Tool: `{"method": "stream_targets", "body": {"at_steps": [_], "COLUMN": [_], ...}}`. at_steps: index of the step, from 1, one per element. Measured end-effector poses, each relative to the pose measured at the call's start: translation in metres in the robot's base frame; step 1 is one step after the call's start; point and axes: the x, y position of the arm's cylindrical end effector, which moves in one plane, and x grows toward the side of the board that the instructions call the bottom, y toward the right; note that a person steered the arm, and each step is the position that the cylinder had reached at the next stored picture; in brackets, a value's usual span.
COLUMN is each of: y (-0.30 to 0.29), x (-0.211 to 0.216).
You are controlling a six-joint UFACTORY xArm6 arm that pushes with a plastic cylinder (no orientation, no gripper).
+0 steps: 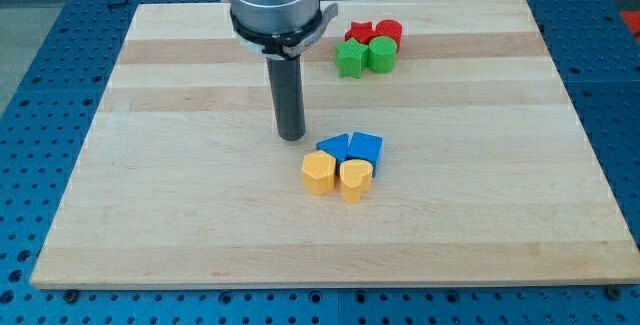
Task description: Nudge the yellow heart along with blue cube a bit up
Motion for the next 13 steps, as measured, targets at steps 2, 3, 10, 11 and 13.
{"method": "stream_targets", "body": {"at_steps": [2, 3, 10, 11, 13], "y": [-0.023, -0.051, -0.066, -0.054, -0.01], "x": [-0.008, -0.005, 0.085, 0.105, 0.111]}}
